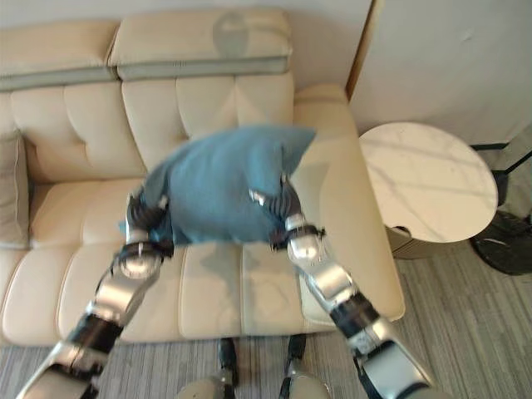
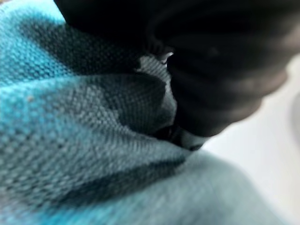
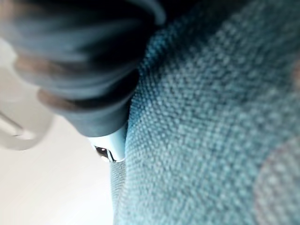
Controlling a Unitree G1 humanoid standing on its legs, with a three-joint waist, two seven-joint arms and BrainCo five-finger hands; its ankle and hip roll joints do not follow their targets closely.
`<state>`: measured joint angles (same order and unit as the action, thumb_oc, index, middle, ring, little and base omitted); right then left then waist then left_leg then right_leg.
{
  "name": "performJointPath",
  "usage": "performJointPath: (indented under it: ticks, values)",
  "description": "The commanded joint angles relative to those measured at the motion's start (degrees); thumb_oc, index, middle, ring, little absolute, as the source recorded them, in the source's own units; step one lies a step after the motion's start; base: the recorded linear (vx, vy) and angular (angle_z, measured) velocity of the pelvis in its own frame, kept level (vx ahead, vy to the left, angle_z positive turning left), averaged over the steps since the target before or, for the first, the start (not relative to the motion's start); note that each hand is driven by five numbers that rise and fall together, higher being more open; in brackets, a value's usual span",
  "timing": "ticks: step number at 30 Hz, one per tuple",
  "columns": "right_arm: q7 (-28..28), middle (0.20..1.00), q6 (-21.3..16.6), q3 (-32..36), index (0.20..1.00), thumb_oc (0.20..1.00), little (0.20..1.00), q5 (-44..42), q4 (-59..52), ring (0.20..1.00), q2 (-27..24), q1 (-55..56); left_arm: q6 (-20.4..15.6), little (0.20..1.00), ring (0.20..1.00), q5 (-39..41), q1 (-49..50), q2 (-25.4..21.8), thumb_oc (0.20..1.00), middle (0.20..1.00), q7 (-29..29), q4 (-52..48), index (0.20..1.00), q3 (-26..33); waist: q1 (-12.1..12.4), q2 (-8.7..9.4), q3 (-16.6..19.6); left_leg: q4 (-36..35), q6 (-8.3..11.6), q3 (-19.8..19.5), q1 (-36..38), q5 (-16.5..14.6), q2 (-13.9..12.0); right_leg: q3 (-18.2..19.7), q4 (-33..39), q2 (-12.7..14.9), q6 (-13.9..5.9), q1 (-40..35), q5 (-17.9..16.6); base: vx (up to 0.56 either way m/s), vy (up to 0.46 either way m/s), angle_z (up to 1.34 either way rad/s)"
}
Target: Pick up all the scattered cushions and arrange them neatly on the sofa.
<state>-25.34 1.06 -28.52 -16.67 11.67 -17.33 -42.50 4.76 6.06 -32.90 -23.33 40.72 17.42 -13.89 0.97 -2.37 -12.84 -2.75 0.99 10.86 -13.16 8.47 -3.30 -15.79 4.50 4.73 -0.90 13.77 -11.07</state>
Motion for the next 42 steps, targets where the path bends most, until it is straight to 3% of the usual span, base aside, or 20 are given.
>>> performJointPath:
  ticks: [1, 4, 7, 8, 9, 13, 14, 15, 16, 17, 18, 21, 22, 24, 25, 27, 29, 32, 35, 42]
  values:
    - [-3.28, 0.200, -10.84, -3.11, 0.200, 0.200, 0.200, 6.90, -4.49, 0.200, 10.42, -16.05, -8.56, 0.200, 0.200, -8.54, -18.80, -2.83, 0.200, 0.200, 3.55, -0.61, 0.200, -10.33, 0.34, 2.56, -2.27, 5.54, -0.64, -3.67, -4.17, -8.35, 3.03, 4.12, -8.02, 1.91, -3.96, 3.32, 11.19, -0.02, 0.006, 0.18]
    - [-6.17, 0.200, -11.86, -2.02, 0.200, 0.200, 0.200, 10.83, -1.98, 0.200, 9.79, -20.12, -8.69, 0.200, 0.200, -10.85, -25.55, -4.85, 0.200, 0.200, 4.76, 4.04, 0.200, -12.60, 0.08, 2.46, -2.07, 7.14, -0.42, -4.26, -8.53, -8.04, 3.10, 3.93, -9.60, 2.36, -4.05, 7.20, 11.38, -0.03, 0.023, 0.10]
    - [-15.32, 0.200, -14.19, 0.22, 0.200, 0.200, 0.200, 20.00, 2.27, 0.200, 7.18, -24.40, -6.68, 0.200, 0.200, -15.60, -34.93, -6.70, 0.200, 0.200, 7.82, 14.19, 0.200, -17.32, -0.65, 1.57, -3.12, 10.49, -0.30, -5.36, -16.46, -7.76, 3.42, 4.60, -13.06, 2.99, -4.13, 14.96, 11.54, -0.04, 0.050, 0.19]
    - [-15.32, 0.200, -14.20, 0.24, 0.200, 0.200, 0.200, 20.00, 2.29, 0.200, 7.18, -24.43, -6.71, 0.200, 0.200, -15.59, -34.98, -6.69, 0.200, 0.200, 7.83, 14.23, 0.200, -17.35, -0.64, 1.58, -2.98, 10.54, -0.31, -5.36, -16.67, -7.74, 3.42, 4.61, -13.11, 3.00, -4.13, 15.17, 11.53, -0.02, 0.042, 0.16]
    - [-20.41, 0.200, -13.28, 0.88, 0.200, 0.200, 0.200, 25.46, 5.61, 0.200, 4.54, -25.69, -3.92, 0.200, 0.200, -19.63, -38.30, -7.83, 0.200, 0.200, 9.23, 18.61, 0.200, -19.43, -0.97, 1.22, -3.71, 11.20, -0.16, -5.69, -19.42, -7.58, 3.46, 4.86, -13.90, 3.08, -4.29, 17.93, 11.53, -0.01, 0.032, 0.14]
    - [-28.17, 0.200, -12.11, 1.66, 0.200, 0.200, 0.200, 31.70, 13.83, 0.200, 0.54, -27.25, 1.48, 0.200, 0.200, -27.70, -44.33, -10.42, 0.200, 0.200, 10.38, 27.58, 0.200, -25.34, -1.29, 1.13, -3.83, 12.24, -0.30, -5.79, -24.98, -6.93, 3.49, 5.42, -14.61, 3.28, -4.75, 23.61, 10.64, -0.03, 0.028, 0.13]
    - [-28.46, 0.225, -10.93, 1.37, 0.225, 0.225, 0.225, 30.99, 19.70, 0.225, -1.18, -28.03, 3.35, 0.200, 0.200, -29.85, -45.24, -10.58, 0.200, 0.200, 10.65, 31.79, 0.200, -26.12, -1.51, 1.48, -4.07, 12.47, -0.28, -5.85, -26.90, -6.79, 3.41, 5.85, -14.76, 3.18, -4.95, 25.70, 10.24, 0.00, 0.000, 0.00]
    - [-28.52, 0.460, -11.05, 1.36, 0.460, 0.460, 0.460, 30.92, 19.94, 0.460, -1.21, -28.27, 3.31, 0.200, 0.200, -29.82, -45.46, -10.52, 0.200, 0.200, 10.70, 31.95, 0.200, -26.19, -1.48, 1.49, -3.68, 12.52, -0.34, -5.82, -27.59, -6.57, 3.44, 5.87, -14.75, 3.22, -4.91, 26.36, 10.02, -0.01, 0.029, -0.10]
    - [-27.23, 1.000, -10.14, 0.46, 1.000, 1.000, 1.000, 28.45, 27.07, 1.000, -2.72, -28.60, 3.99, 0.931, 0.931, -28.52, -45.44, -9.96, 0.931, 0.931, 10.76, 37.22, 0.931, -25.98, -1.78, 1.85, -3.95, 12.65, -0.34, -5.70, -28.90, -6.54, 3.25, 6.20, -14.78, 3.22, -5.05, 27.95, 9.51, 0.00, 0.019, -0.09]
    - [-27.25, 1.000, -10.28, 0.41, 1.000, 1.000, 1.000, 28.36, 27.30, 1.000, -2.73, -28.80, 3.93, 1.000, 1.000, -28.48, -45.57, -9.94, 1.000, 1.000, 10.80, 37.35, 1.000, -26.01, -1.78, 1.85, -3.58, 12.66, -0.39, -5.68, -29.48, -6.33, 3.29, 6.22, -14.74, 3.26, -5.03, 28.51, 9.31, 0.00, 0.031, -0.07]
    - [-24.13, 1.000, -8.41, -1.84, 1.000, 1.000, 1.000, 25.34, 35.53, 1.000, -4.54, -29.22, 3.76, 1.000, 1.000, -25.92, -44.88, -9.34, 1.000, 1.000, 8.28, 43.07, 1.000, -25.91, -2.15, 2.24, -3.89, 12.50, -0.54, -5.47, -30.29, -6.08, 3.26, 6.45, -14.32, 3.18, -5.05, 29.39, 8.60, 0.00, 0.000, 0.00]
    - [-21.42, 1.000, -6.57, -1.95, 1.000, 1.000, 1.000, 22.26, 43.88, 1.000, -4.87, -27.13, 2.93, 1.000, 1.000, -24.18, -42.19, -8.93, 1.000, 1.000, 5.97, 47.66, 1.000, -25.31, -2.46, 2.43, -4.42, 12.28, -0.45, -5.10, -29.69, -6.14, 3.28, 6.60, -13.57, 3.08, -5.11, 28.81, 8.35, 0.03, 0.021, -0.08]
    - [-17.34, 1.000, -6.57, -0.13, 1.000, 1.000, 1.000, 16.61, 47.36, 1.000, -3.60, -24.49, 0.80, 1.000, 1.000, -18.68, -38.94, -7.06, 1.000, 1.000, 3.60, 49.47, 1.000, -21.65, -2.72, 2.56, -4.27, 12.12, -0.47, -5.09, -28.95, -6.24, 3.43, 6.83, -13.02, 3.06, -5.07, 27.99, 8.15, 0.04, 0.030, -0.10]
    - [-15.33, 1.000, -5.83, -0.28, 1.000, 1.000, 1.000, 15.74, 47.92, 1.000, -3.45, -23.31, -0.46, 1.000, 1.000, -14.73, -37.13, -6.09, 1.000, 1.000, 2.01, 50.15, 1.000, -19.69, -2.78, 2.62, -4.20, 12.09, -0.48, -5.00, -28.49, -6.32, 3.50, 6.90, -12.79, 3.03, -4.97, 27.53, 8.15, 0.02, 0.012, -0.08]
    - [-13.60, 1.000, -5.16, -0.29, 1.000, 1.000, 1.000, 15.38, 47.88, 1.000, -3.47, -21.81, -3.26, 1.000, 1.000, -7.68, -34.27, -4.54, 1.000, 1.000, 0.54, 49.54, 1.000, -15.57, -2.79, 2.66, -4.26, 12.01, -0.46, -4.94, -27.81, -6.48, 3.58, 6.97, -12.62, 2.99, -4.91, 26.86, 8.16, 0.03, 0.015, -0.05]
    - [-8.88, 1.000, -4.00, 4.62, 1.000, 1.000, 1.000, 11.99, 43.50, 1.000, -3.95, -13.64, -11.68, 1.000, 1.000, 18.74, -22.72, -0.10, 1.000, 1.000, -9.69, 43.64, 1.000, -3.20, -2.79, 2.41, -4.67, 11.04, -0.29, -4.70, -23.12, -7.05, 3.84, 6.83, -11.51, 2.84, -4.78, 22.09, 8.26, 0.05, 0.016, -0.10]
    - [-6.82, 1.000, -4.62, 8.09, 1.000, 1.000, 1.000, 9.58, 39.76, 1.000, -3.89, -7.27, -15.10, 1.000, 1.000, 26.93, -13.95, 0.59, 1.000, 1.000, -15.89, 36.05, 1.000, -0.14, -2.72, 2.07, -4.40, 9.98, -0.19, -4.76, -19.95, -7.19, 4.12, 6.45, -10.58, 2.74, -4.78, 18.87, 8.27, 0.06, 0.011, -0.12]
    - [-1.49, 1.000, -6.36, 11.46, 1.000, 1.000, 1.000, 6.11, 33.66, 1.000, -1.64, 4.22, -15.09, 1.000, 1.000, 29.23, -0.86, 2.99, 1.000, 1.000, -21.34, 29.67, 1.000, 3.04, -2.56, 2.11, -3.19, 7.46, -0.26, -4.49, -13.85, -7.55, 4.29, 5.93, -8.33, 2.62, -4.80, 12.72, 8.18, 0.09, 0.022, 0.00]
    - [4.89, 1.000, -7.97, 12.71, 1.000, 1.000, 1.000, 2.86, 27.65, 1.000, 1.42, 16.41, -14.37, 1.000, 1.000, 26.54, 11.78, 6.56, 1.000, 1.000, -22.73, 24.13, 1.000, 5.30, -2.28, 2.61, -2.09, 4.20, -0.28, -4.36, -7.02, -7.44, 4.24, 5.16, -5.88, 2.19, -5.20, 6.02, 8.20, 0.09, 0.007, -0.04]
    - [12.42, 1.000, -6.98, 14.80, 1.000, 1.000, 1.000, -0.67, 27.94, 1.000, 2.83, 28.37, -10.84, 1.000, 1.000, 18.80, 23.66, 8.11, 1.000, 1.000, -26.53, 24.07, 1.000, 5.29, -2.07, 3.09, 2.15, -1.37, -0.17, -4.12, 3.25, -6.77, 4.18, 3.97, -1.12, 1.35, -6.10, -3.97, 8.05, 0.04, 0.016, 0.03]
